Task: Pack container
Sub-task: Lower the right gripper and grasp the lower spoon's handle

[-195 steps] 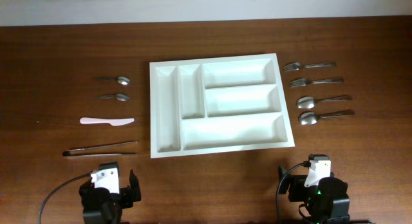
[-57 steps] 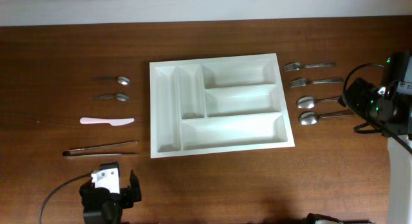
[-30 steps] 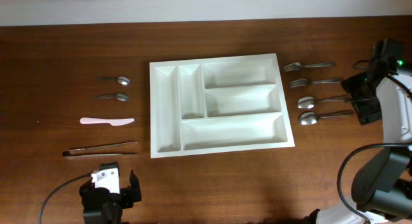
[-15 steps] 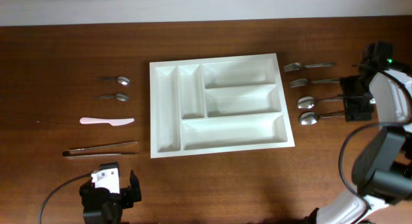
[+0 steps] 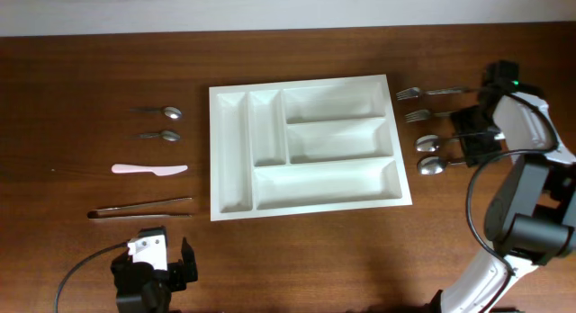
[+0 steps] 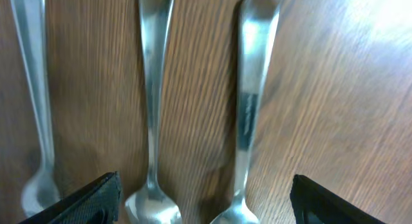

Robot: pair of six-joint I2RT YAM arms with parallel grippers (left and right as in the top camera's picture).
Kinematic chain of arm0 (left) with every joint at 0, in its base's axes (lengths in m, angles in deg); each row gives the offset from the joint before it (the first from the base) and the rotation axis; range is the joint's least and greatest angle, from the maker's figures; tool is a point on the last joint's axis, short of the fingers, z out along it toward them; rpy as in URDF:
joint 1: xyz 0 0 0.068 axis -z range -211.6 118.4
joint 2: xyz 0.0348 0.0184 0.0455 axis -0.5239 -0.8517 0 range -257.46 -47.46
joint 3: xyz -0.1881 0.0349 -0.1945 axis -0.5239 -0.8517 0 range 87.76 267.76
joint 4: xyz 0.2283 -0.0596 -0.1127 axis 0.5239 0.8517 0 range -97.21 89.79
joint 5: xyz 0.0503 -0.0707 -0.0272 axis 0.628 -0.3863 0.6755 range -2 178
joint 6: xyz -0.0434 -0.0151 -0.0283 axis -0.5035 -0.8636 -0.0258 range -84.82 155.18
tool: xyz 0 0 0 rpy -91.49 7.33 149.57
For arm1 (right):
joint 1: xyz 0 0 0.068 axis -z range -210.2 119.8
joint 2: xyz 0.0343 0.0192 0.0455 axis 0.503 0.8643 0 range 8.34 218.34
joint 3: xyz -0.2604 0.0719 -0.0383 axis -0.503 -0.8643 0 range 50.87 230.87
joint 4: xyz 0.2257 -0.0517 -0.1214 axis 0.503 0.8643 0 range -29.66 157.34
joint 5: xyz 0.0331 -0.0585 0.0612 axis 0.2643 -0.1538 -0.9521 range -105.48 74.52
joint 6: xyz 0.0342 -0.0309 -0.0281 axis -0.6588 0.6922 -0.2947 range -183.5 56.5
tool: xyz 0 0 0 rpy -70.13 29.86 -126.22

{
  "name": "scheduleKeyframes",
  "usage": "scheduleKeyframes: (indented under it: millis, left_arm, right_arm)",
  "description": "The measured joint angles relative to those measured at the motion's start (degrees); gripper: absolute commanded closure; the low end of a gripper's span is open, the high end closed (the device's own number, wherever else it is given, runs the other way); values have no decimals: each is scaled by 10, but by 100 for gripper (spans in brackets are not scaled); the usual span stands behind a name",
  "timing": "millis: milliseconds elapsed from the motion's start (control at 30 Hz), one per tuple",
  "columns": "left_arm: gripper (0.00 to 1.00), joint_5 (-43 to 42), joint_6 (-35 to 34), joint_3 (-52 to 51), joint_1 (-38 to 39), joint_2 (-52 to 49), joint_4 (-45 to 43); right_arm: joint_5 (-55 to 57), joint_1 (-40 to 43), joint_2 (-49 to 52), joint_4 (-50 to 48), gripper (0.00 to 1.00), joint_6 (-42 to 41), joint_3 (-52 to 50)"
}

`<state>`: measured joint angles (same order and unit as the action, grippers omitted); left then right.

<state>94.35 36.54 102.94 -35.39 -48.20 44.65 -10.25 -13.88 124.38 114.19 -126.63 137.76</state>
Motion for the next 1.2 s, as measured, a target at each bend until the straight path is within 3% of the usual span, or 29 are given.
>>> scheduleKeyframes:
  millis: [200,633,967,1200]
  left_arm:
    - [1,0,0,0,0,0,0]
    - [1,0,0,0,0,0,0]
    - [1,0,0,0,0,0,0]
    - [1,0,0,0,0,0,0]
  right_arm:
    - [-2,-33,13,26,15,-2,0]
    - [-2,-21,13,94,14,-42,0]
    - [-1,-21,13,82,14,-54,-1]
    - [1,-20,13,19,17,-70,-52]
